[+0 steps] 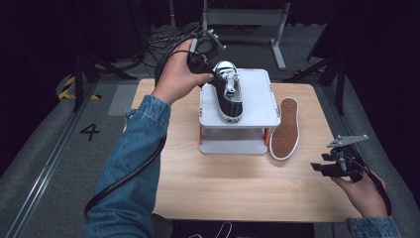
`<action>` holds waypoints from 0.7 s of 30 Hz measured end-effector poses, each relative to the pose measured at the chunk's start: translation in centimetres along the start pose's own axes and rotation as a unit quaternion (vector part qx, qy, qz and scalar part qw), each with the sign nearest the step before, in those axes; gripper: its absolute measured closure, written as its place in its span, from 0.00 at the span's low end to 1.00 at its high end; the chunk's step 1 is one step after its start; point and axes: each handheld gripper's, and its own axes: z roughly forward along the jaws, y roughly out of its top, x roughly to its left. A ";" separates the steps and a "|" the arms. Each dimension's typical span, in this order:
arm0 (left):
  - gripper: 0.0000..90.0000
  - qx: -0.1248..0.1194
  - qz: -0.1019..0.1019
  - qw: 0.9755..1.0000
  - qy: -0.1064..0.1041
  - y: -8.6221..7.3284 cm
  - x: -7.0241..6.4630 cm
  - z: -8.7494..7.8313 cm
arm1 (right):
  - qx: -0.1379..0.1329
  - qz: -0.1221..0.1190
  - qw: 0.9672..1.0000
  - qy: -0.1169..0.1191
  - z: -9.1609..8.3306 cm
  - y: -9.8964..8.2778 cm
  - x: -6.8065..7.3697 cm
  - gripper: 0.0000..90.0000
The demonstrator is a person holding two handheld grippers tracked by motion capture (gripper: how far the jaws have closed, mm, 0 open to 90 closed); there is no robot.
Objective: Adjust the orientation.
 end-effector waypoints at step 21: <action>0.29 0.003 -0.119 0.992 0.042 -11.8 -5.2 -1.9 | -0.030 0.000 0.998 0.055 0.3 4.7 -0.8 0.62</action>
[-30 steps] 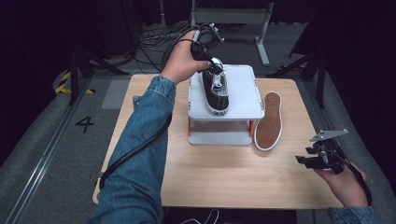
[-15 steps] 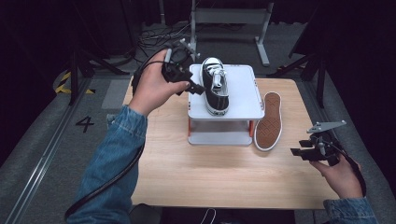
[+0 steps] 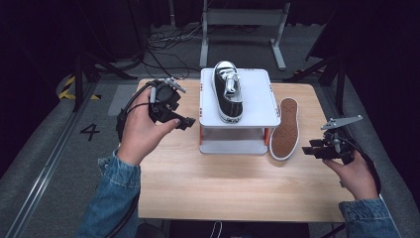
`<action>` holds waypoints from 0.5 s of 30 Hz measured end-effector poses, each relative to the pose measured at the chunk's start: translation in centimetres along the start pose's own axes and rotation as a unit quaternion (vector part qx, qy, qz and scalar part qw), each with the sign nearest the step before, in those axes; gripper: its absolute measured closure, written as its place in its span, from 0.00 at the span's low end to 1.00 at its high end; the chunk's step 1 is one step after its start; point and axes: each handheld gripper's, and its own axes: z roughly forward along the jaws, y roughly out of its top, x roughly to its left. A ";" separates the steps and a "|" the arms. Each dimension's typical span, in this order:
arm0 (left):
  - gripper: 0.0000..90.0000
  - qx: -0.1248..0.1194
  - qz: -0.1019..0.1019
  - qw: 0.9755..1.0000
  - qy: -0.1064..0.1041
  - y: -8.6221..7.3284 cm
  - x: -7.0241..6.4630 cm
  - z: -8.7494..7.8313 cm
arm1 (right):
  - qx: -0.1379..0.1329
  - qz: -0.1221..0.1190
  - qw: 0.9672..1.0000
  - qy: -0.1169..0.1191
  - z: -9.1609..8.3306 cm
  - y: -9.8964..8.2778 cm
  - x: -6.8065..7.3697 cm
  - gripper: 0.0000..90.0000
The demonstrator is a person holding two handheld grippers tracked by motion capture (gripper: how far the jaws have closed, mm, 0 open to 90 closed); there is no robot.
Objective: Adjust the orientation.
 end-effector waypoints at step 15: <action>0.26 -0.001 -0.088 0.995 0.049 -8.4 3.2 3.7 | -0.007 0.021 1.000 -0.001 1.0 1.5 -0.3 0.71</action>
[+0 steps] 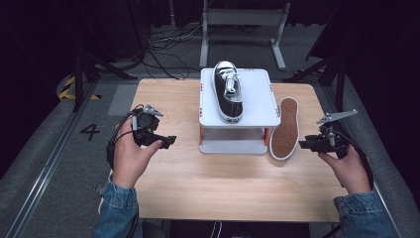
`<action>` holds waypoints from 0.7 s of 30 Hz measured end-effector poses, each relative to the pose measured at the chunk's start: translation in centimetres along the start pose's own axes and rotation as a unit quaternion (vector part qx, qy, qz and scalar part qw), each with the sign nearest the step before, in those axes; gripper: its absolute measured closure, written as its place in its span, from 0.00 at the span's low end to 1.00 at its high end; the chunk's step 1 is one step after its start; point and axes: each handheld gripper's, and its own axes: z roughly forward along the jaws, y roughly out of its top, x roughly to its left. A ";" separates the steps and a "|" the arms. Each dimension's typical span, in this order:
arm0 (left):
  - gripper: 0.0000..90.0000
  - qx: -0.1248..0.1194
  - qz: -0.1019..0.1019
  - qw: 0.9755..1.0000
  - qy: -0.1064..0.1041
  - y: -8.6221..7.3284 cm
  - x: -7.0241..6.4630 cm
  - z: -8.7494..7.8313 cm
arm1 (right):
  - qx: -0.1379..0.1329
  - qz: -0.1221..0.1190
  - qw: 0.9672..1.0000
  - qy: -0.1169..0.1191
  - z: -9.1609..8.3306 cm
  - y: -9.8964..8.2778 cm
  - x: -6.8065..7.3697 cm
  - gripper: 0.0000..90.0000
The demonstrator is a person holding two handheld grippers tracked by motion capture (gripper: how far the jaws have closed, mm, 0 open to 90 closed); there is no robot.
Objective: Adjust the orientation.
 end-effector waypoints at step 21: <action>0.24 0.064 -0.036 0.997 0.004 -4.1 2.1 2.1 | -0.008 0.040 0.998 -0.048 5.4 1.3 -2.4 1.00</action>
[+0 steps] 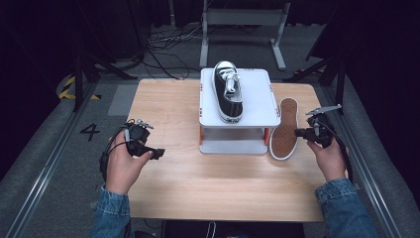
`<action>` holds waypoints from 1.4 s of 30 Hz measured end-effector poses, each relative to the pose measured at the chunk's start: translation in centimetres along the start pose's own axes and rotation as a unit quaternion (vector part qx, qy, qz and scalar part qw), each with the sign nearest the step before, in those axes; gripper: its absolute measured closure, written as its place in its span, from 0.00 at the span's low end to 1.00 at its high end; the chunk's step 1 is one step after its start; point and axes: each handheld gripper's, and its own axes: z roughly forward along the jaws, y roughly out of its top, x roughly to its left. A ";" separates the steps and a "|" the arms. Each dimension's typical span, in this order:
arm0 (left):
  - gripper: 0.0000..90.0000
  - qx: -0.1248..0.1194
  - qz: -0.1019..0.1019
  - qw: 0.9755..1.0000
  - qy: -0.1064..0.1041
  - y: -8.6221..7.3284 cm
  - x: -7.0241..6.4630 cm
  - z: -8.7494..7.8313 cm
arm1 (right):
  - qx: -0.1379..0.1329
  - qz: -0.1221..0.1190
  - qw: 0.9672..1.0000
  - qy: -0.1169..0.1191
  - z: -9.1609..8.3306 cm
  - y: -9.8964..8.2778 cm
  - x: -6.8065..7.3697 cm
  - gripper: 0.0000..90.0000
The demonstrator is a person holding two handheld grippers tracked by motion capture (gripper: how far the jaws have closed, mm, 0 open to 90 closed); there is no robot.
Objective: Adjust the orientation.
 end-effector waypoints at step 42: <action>0.23 0.023 -0.016 1.000 0.001 -2.5 0.4 0.4 | -0.035 -0.062 0.997 -0.019 0.4 2.6 2.9 0.55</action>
